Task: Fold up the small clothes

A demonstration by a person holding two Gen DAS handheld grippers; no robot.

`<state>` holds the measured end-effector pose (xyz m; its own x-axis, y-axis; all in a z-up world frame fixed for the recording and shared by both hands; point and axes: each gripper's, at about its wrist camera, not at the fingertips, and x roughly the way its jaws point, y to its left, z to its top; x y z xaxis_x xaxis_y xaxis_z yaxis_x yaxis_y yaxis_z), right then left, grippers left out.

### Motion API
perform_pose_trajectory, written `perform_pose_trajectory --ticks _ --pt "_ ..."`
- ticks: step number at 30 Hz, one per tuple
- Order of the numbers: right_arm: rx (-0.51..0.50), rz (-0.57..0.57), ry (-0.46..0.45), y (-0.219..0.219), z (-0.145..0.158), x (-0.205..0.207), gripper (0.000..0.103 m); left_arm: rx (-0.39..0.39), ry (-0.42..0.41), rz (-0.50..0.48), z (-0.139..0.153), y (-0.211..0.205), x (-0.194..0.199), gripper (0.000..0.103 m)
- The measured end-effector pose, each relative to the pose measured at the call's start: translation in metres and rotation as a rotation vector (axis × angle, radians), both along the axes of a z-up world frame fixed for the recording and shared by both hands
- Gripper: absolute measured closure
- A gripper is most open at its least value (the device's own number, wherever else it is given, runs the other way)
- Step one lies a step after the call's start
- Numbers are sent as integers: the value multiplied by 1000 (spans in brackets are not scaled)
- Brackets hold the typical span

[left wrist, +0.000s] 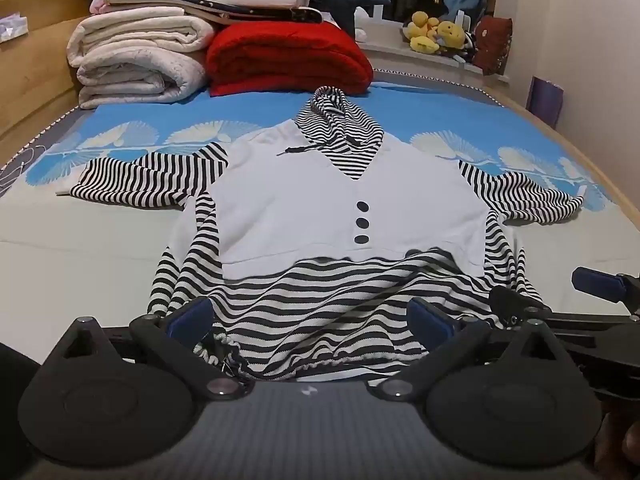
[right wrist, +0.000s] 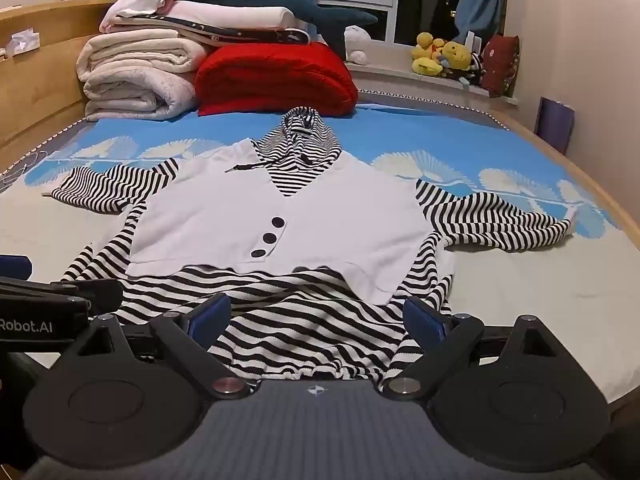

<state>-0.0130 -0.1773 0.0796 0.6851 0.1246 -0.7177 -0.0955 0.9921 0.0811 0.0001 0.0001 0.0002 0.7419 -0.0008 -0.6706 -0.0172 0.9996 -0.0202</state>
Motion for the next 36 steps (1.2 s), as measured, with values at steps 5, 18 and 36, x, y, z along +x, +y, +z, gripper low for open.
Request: perform_pose_trajectory --ticks 5,18,36 --pt "-14 1 9 4 -7 7 10 2 -2 2 -1 -2 0 0" --pt "-16 2 18 2 -14 15 10 3 -4 1 0 -4 0 0" --pt "-34 2 44 3 -24 25 10 8 1 -1 -7 -9 -3 0"
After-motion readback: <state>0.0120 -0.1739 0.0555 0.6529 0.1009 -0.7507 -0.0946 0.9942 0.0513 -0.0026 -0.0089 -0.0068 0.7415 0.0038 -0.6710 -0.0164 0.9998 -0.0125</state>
